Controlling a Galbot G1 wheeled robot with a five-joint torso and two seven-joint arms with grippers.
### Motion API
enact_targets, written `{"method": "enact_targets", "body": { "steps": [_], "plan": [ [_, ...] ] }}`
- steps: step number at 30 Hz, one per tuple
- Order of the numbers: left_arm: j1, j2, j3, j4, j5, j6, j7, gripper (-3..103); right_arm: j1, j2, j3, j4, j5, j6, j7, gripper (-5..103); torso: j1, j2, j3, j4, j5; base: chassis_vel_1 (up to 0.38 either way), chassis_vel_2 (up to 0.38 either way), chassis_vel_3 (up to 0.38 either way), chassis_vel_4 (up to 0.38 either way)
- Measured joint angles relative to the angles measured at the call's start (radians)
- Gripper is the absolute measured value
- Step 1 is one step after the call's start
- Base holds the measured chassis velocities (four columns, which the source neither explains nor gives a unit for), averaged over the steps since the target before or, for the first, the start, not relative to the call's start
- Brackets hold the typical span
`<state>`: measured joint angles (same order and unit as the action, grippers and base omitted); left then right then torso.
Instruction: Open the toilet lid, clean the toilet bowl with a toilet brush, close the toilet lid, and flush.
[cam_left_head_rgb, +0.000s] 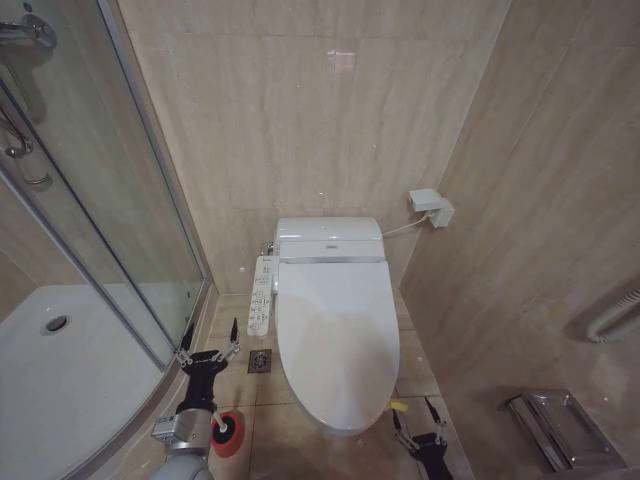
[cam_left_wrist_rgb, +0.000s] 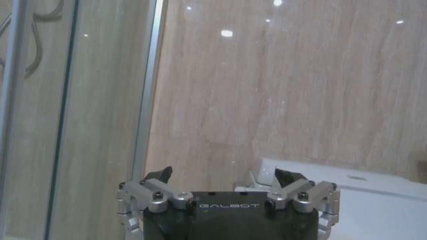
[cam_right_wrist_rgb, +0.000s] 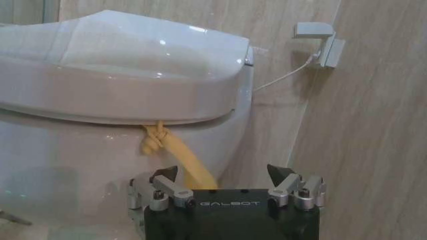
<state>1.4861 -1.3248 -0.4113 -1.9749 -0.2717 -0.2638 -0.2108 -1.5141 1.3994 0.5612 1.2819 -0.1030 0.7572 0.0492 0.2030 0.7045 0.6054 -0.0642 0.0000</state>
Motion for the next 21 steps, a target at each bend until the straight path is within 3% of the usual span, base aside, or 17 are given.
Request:
{"method": "enact_targets", "body": {
  "steps": [16,17,21],
  "plan": [
    [-0.02,0.016,-0.004,0.015,-0.011,0.002,0.0,100,0.036,0.005,0.022,-0.036,0.006,0.004,-0.002,91,0.0,0.0,0.0,0.0002,0.0,0.0,0.0,0.0,0.0],
    [-0.024,0.016,-0.004,0.017,-0.012,0.002,0.0,100,0.036,0.008,0.022,-0.038,0.006,0.006,-0.002,71,0.0,0.0,0.0,0.0001,0.0,0.0,0.0,0.0,0.0],
    [-0.033,0.018,-0.002,0.022,-0.014,0.003,0.0,100,0.027,0.016,0.019,-0.036,0.005,0.01,-0.003,71,0.0,0.0,0.0,0.0001,0.0,0.0,0.0,0.0,0.0]
  ]
}}
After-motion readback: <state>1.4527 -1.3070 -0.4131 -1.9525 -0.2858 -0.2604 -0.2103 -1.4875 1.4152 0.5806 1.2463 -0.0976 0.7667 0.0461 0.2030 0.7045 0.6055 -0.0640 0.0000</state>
